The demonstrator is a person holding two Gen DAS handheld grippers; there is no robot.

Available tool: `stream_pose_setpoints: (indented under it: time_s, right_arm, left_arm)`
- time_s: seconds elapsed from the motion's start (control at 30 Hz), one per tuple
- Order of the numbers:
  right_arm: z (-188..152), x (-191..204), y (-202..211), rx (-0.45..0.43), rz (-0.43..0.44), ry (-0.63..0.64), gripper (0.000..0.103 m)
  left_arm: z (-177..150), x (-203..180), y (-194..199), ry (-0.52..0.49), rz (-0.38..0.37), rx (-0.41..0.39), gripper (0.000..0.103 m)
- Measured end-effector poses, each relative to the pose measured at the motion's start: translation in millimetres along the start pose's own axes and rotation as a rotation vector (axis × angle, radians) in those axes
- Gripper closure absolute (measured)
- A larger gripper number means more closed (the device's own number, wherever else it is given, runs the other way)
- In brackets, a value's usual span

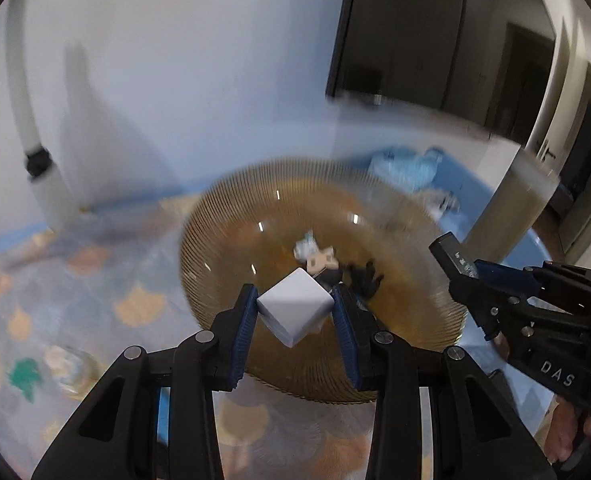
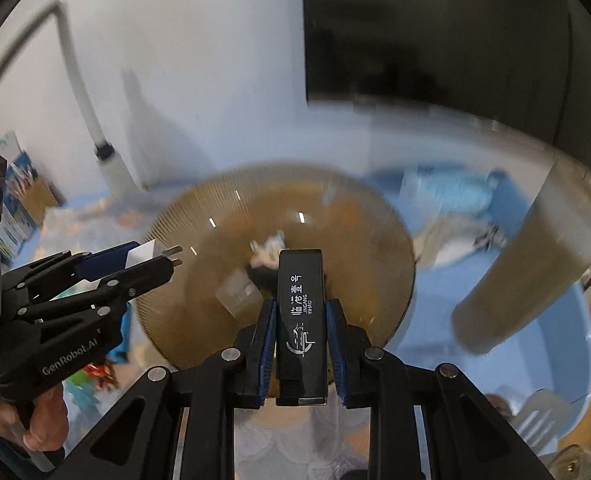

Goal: Organize rigid objects
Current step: 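Carry the cube and black lighter over the amber bowl and release both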

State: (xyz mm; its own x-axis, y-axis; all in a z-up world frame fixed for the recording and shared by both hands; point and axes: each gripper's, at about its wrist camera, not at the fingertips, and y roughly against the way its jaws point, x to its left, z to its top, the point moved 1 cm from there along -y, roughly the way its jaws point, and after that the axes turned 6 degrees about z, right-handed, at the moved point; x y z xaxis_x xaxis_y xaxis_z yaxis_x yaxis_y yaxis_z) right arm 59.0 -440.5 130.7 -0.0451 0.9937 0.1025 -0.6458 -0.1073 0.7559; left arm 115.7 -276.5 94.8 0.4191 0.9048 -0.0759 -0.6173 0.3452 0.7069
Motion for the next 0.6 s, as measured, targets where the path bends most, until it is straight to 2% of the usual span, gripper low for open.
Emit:
stream_pose_setpoints:
  time_s: [0.1,0.2,0.23,0.27,0.3,0.33,0.4,0.47,0.6]
  right_arm:
    - [-5.0,-10.2,-17.9,0.05,-0.005,-0.027,0.079]
    - [-3.4,-15.8,-23.0,0.051,-0.006,-0.044,0.079]
    - [-0.7,-17.5,-24.1,0.049,-0.015,-0.048,0.076]
    - [1.2,-19.6,-22.4,0.048,-0.026,-0.058,0.064]
    - [3.0,-22.4,-17.4,0.035,-0.037,-0.073,0.058]
    - [3.0,-25.2,-8.3,0.011,-0.042,-0.085,0.051]
    - [5.6,-26.9,9.6,-0.039,-0.035,-0.098,0.048]
    - [6.1,-21.4,24.9,-0.069,-0.024,-0.093,0.047]
    - [4.0,10.4,52.7,-0.113,-0.004,-0.043,0.044]
  left_arm:
    - [-6.4,-5.7,-17.1,-0.021,0.003,0.035,0.068]
    - [-4.4,-8.9,-25.6,-0.04,0.013,0.046,0.068]
    - [-3.7,-8.4,-25.8,-0.036,0.005,0.045,0.063]
    - [-2.7,-6.3,-24.2,-0.029,0.002,0.043,0.056]
    - [-0.6,-3.0,-21.3,-0.017,0.007,0.04,0.037]
    - [1.4,2.1,-11.6,0.001,0.01,0.02,0.029]
    - [4.5,14.5,14.3,0.033,-0.011,-0.053,0.029]
    - [8.3,26.0,39.8,0.052,-0.017,-0.087,0.029]
    - [4.9,56.3,97.1,0.114,-0.006,-0.174,0.029]
